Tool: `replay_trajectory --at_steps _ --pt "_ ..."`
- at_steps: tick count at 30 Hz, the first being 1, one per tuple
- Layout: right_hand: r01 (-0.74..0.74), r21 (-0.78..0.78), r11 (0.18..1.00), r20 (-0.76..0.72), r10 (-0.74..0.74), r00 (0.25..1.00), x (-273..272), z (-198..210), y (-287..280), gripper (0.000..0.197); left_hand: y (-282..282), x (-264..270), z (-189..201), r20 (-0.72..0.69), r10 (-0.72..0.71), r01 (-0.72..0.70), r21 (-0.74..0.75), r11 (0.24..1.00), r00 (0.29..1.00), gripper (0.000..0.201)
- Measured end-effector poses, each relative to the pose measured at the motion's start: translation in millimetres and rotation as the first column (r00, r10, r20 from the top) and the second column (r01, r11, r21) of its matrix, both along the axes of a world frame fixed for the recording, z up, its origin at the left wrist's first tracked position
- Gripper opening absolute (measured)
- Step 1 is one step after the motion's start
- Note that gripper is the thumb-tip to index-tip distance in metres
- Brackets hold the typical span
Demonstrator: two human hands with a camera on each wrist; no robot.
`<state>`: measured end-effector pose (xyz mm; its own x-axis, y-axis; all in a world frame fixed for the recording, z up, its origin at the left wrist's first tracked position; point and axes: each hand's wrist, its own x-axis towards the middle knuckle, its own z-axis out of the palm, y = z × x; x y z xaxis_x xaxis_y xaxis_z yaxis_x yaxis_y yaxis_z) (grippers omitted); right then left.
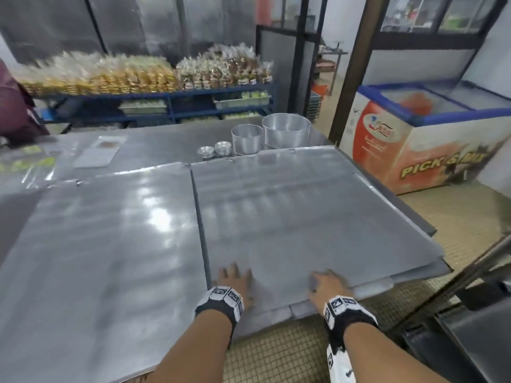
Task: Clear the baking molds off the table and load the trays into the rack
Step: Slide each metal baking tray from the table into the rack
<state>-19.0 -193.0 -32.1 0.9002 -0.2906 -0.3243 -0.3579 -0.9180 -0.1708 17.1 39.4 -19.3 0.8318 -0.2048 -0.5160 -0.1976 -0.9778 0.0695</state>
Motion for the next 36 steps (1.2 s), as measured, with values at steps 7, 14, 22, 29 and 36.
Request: replay_trajectory --at_steps 7,14,22,29,36 --pt "-0.018 -0.086 0.996 -0.086 0.011 0.996 45.5 17.8 8.2 0.038 20.7 21.2 25.4 0.121 0.207 -0.181 -0.201 0.963 0.971 0.058" --pt "-0.246 0.157 0.956 -0.141 0.268 0.953 74.9 35.3 88.8 0.017 112.2 -1.6 8.2 -0.031 0.721 -0.721 -0.003 0.693 0.693 0.083" --pt "0.055 0.734 0.677 -0.249 0.193 0.949 68.4 1.8 195.9 0.087 136.9 -42.3 31.8 -0.163 0.656 -0.672 -0.072 0.737 0.737 0.076" --pt "-0.137 0.445 0.885 -0.243 0.267 0.933 50.9 27.4 203.5 0.040 160.3 -54.5 49.3 -0.155 0.713 -0.726 -0.246 0.642 0.684 0.064" --pt "-0.325 0.249 0.912 -0.244 0.384 0.890 54.8 2.9 175.0 0.035 219.9 -87.7 35.2 -0.011 0.928 -0.879 -0.327 0.348 0.372 0.054"
